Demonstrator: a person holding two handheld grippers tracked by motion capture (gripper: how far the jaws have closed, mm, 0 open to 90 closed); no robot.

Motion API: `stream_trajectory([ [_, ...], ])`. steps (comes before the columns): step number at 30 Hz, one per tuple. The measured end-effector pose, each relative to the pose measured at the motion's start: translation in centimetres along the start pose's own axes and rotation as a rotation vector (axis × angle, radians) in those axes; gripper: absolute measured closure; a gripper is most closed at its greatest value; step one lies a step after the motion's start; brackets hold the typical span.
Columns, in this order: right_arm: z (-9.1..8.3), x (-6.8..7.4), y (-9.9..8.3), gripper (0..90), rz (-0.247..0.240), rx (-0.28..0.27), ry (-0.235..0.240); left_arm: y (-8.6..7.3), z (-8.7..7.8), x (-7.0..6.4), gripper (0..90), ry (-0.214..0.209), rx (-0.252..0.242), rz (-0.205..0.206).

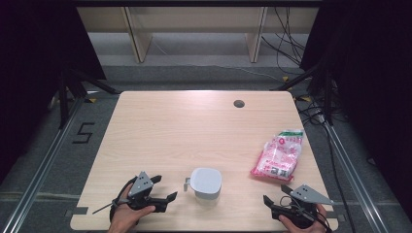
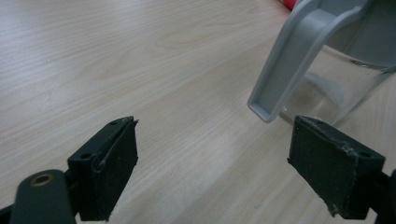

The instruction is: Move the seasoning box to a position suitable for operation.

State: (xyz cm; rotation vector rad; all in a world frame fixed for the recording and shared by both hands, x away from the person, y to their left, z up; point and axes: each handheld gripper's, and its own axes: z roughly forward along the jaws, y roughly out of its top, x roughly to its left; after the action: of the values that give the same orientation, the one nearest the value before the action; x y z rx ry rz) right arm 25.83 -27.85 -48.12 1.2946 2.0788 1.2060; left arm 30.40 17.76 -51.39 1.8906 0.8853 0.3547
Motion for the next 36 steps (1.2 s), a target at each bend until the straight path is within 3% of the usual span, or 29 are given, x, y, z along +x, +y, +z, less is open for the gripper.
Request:
stream_trajectory([
  [3, 0.1, 0.1, 0.0, 23.6, 0.001, 0.019, 0.014, 0.0, 0.0, -0.1, 14.8, -0.005, -0.005, 0.008],
  [9, 0.5, 0.2, 0.0, 23.4, -0.028, 0.001, 0.017, 0.1, 0.1, -0.4, 17.6, -0.033, -0.011, 0.028],
  [10, 0.4, 0.3, 0.0, 23.5, -0.005, 0.012, 0.005, 0.2, 0.1, -0.5, 19.7, -0.035, -0.022, 0.040],
  [14, 0.4, 0.5, 0.0, 23.4, 0.011, 0.016, 0.012, 0.3, 0.1, -0.5, 23.8, -0.051, -0.026, 0.051],
  [15, 0.4, 0.5, 0.0, 23.4, 0.009, 0.018, 0.013, 0.4, 0.1, -0.5, 25.0, -0.054, -0.025, 0.059],
  [16, 0.4, 0.3, 0.1, 23.5, -0.026, 0.014, 0.026, 0.4, 0.2, -0.7, 25.4, -0.058, -0.033, 0.051],
  [18, 0.4, 0.4, 0.1, 23.5, -0.022, 0.013, 0.023, 0.6, 0.3, -0.8, 27.1, -0.081, -0.032, 0.086],
  [21, 0.6, 0.4, 0.0, 23.2, -0.026, 0.008, 0.034, 0.8, 0.5, -1.0, 29.8, -0.086, -0.030, 0.105],
  [22, 0.5, 0.4, 0.0, 23.3, -0.029, 0.009, 0.029, 1.0, 0.6, -1.2, 29.8, -0.111, -0.044, 0.120],
  [28, 0.6, 0.5, 0.1, 23.3, -0.047, 0.008, 0.033, 2.2, 1.0, -1.9, 39.1, -0.141, -0.050, 0.181],
  [30, 0.8, 0.5, 0.1, 23.4, -0.058, 0.005, 0.039, 2.7, 1.3, -2.3, 40.9, -0.169, -0.039, 0.227],
  [33, 0.7, 0.6, 0.1, 23.4, -0.049, 0.013, 0.039, 2.9, 1.5, -2.3, 44.2, -0.174, -0.034, 0.248],
  [36, 0.8, 0.6, 0.1, 23.8, -0.040, 0.014, 0.057, 3.2, 2.2, -2.0, 46.2, -0.208, -0.037, 0.271],
])
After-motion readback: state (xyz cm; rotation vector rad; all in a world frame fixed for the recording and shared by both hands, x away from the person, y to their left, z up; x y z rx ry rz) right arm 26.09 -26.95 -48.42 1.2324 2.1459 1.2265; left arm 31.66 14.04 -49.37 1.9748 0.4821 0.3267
